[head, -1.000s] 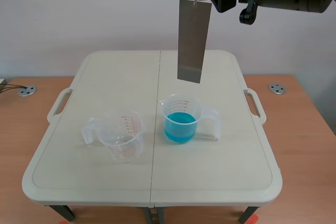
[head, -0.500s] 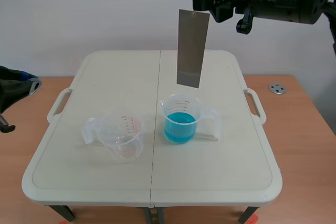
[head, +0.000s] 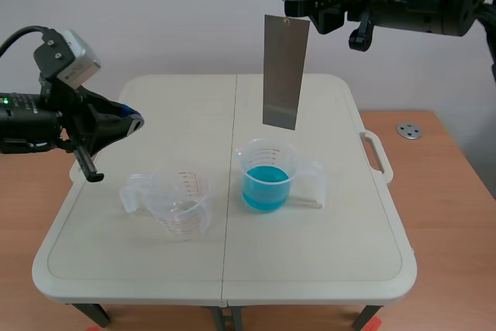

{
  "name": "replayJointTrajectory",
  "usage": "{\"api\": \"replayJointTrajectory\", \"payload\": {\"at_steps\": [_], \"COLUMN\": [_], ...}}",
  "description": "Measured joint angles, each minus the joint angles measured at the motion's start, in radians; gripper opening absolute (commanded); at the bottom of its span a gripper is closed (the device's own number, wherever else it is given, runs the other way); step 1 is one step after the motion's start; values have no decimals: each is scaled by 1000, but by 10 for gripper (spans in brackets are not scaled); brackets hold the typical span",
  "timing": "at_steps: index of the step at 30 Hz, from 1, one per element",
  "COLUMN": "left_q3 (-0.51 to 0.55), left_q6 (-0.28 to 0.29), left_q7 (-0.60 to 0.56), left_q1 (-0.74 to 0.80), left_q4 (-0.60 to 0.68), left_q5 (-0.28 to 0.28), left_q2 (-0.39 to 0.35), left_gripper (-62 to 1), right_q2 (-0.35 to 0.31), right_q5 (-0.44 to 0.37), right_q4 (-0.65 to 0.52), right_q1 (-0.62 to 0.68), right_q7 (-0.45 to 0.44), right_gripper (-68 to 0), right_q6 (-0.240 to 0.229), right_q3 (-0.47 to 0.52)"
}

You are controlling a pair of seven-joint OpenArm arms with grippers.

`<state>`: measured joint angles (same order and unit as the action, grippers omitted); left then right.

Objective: Hold the metal plate by the orange handle, dip it into the blue solution, take it out and point at it, then put the plate back in the beaker on the left.
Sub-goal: 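Point at the plate with the left hand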

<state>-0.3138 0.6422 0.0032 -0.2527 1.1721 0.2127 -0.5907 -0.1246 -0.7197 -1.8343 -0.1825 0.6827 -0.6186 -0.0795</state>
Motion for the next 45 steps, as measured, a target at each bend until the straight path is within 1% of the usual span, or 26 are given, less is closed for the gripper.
{"api": "replayJointTrajectory", "payload": {"at_steps": [4,6,10,13,17,22,23,25,29,45], "left_q3": [-33,-48,-77,-93,-107,-116,-116,-116,-116,-116], "left_q6": [28,41,50,50,51,52,52,52,52,52], "left_q7": [1,0,0,0,0,0,0,0,0,0], "left_q1": [-50,-74,-116,-137,-148,-149,-149,-149,-149,-149], "left_q4": [-40,-59,-84,-90,-91,-91,-91,-91,-91,-91], "left_q5": [-33,-34,-43,-84,-122,-149,-165,-188,-210,-217], "left_q2": [63,90,143,179,222,265,272,283,299,306], "left_gripper": [-582,-582,-582,-582,-582,-582,-582,-582,-582,-582], "right_q2": [0,0,0,0,0,0,0,0,0,0], "right_q5": [0,0,0,0,0,0,0,0,0,0], "right_q4": [0,0,0,0,0,0,0,0,0,0], "right_q1": [0,0,0,0,0,0,0,0,0,0], "right_q7": [0,0,0,0,0,0,0,0,0,0], "right_gripper": [-662,-662,-662,-662,-662,-662,-662,-662,-662,-662], "right_q6": [0,0,0,0,0,0,0,0,0,0], "right_q3": [0,0,0,0,0,0,0,0,0,0]}}
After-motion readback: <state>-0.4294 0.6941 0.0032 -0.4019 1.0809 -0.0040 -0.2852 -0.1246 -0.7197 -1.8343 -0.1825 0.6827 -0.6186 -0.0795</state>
